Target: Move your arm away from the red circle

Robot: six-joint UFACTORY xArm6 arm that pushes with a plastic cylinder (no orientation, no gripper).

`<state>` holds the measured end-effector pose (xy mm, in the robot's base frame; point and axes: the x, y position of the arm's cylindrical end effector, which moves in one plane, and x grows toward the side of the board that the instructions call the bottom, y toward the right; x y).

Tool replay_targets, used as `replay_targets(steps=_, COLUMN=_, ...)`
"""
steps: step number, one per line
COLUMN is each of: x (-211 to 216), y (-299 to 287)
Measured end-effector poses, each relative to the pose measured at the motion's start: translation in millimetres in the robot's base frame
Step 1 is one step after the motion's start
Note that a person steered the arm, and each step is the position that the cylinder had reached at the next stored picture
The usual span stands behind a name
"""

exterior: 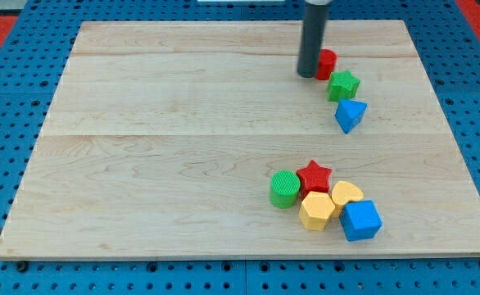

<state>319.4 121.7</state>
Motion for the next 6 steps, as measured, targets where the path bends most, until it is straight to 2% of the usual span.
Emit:
replay_targets(steps=1, x=-0.7, y=18.4)
replay_targets(steps=2, x=10.5, y=-53.7)
replay_targets(steps=4, x=177.4, y=-84.0)
replay_targets(steps=5, x=209.3, y=-170.7)
replay_targets(steps=6, x=250.4, y=-143.0)
